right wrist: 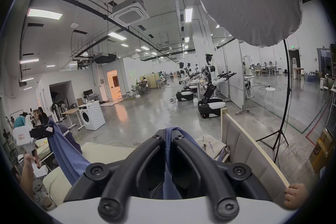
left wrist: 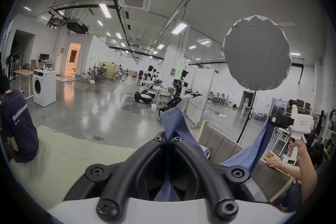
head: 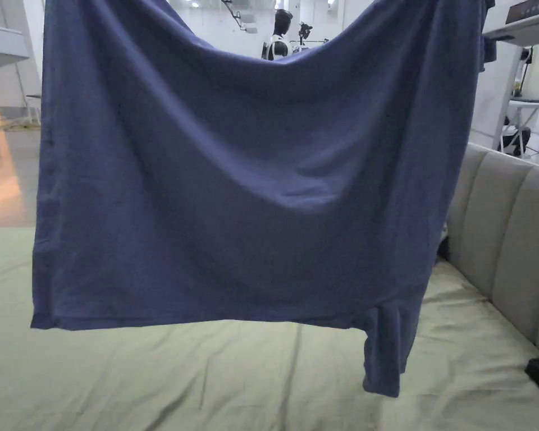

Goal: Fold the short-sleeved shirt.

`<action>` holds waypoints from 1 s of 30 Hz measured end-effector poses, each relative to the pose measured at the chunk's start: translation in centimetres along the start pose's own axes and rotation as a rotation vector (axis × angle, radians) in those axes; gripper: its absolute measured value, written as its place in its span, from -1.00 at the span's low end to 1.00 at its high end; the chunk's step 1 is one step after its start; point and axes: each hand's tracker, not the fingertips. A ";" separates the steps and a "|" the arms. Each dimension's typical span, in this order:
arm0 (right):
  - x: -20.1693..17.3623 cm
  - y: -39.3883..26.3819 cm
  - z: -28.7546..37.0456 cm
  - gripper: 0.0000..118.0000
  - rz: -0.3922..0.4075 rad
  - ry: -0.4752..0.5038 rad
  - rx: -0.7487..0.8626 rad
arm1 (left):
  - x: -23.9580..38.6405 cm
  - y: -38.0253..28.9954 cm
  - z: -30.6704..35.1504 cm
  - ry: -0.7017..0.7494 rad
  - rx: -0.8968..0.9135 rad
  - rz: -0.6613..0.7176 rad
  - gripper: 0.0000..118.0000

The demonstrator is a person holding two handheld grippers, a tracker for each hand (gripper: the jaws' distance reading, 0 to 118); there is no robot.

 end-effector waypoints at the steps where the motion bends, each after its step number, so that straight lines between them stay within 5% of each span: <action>1: -0.3 0.3 -1.2 -0.91 0.004 0.005 0.002 | -0.3 0.0 -1.0 0.007 0.005 -0.005 -0.94; 4: -2.0 1.4 -4.4 -0.91 0.070 -0.007 0.034 | -1.1 0.5 -3.5 0.029 0.041 -0.032 -0.94; 12: -2.5 3.0 -8.8 -0.91 0.086 -0.021 0.127 | -2.9 1.1 -7.0 -0.001 0.147 -0.029 -0.94; 17: -0.6 -1.5 -10.3 -0.91 -0.045 0.035 0.065 | -4.5 -3.2 -8.7 -0.086 0.091 0.023 -0.94; 20: 0.6 -5.2 -10.2 -0.91 0.001 0.048 0.029 | -5.9 -7.2 -9.4 -0.108 0.000 0.058 -0.94; 24: 2.5 -11.0 -8.6 -0.91 -0.138 0.137 -0.066 | -6.2 -14.2 -7.9 -0.148 -0.116 0.113 -0.94; 28: 3.9 -17.8 -5.6 -0.91 -0.111 0.234 -0.171 | -6.5 -21.4 -4.4 -0.164 -0.152 0.146 -0.94; 30: 5.2 -21.9 -3.5 -0.91 -0.166 0.220 -0.208 | -6.7 -24.9 -1.9 -0.203 -0.189 0.191 -0.94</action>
